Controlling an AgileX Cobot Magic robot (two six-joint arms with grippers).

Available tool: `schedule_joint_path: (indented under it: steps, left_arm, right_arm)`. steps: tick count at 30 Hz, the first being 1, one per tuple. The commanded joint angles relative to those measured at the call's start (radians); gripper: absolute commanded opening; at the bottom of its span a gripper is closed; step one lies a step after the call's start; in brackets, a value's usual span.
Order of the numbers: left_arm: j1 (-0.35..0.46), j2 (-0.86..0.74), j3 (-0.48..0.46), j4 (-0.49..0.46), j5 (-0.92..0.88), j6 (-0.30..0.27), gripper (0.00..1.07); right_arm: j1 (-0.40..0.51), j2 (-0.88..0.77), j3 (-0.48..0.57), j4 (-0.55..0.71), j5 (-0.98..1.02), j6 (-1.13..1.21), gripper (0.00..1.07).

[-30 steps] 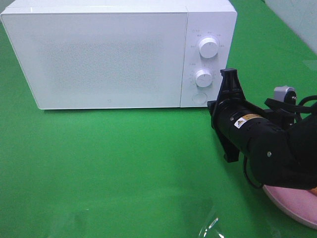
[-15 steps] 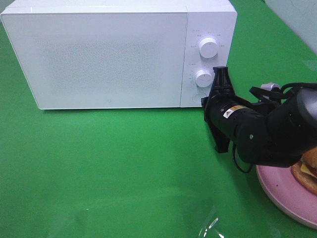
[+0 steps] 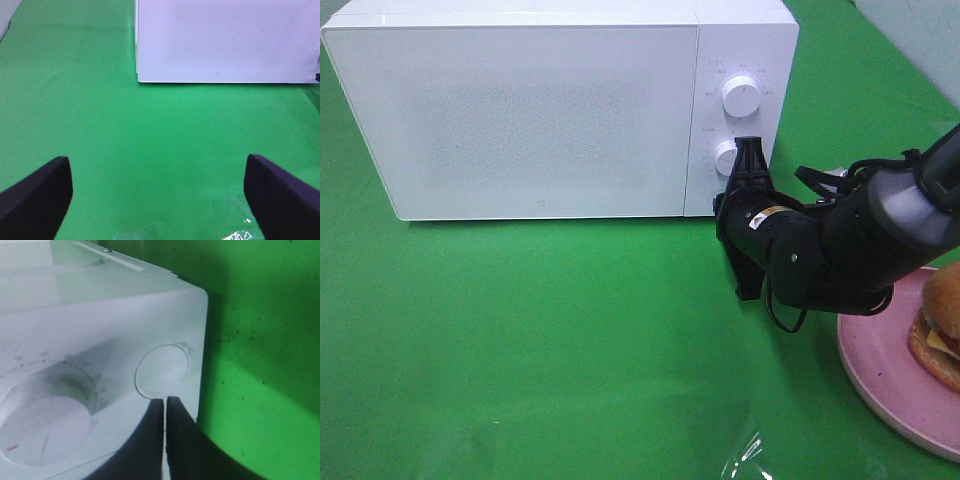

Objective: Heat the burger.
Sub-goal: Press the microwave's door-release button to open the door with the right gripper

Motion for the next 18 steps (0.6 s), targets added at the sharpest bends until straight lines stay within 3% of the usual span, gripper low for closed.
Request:
schedule_joint_path:
  steps: [1, 18]
  left_arm:
    - [0.003, -0.012, 0.003, -0.010, -0.010, -0.001, 0.85]
    - [0.003, -0.012, 0.003, -0.010, -0.010, -0.001, 0.85]
  right_arm:
    - [-0.007, 0.007, -0.021, -0.014, 0.001, 0.007, 0.00]
    - [-0.013, 0.065, -0.072, 0.061, -0.086, -0.002, 0.00]
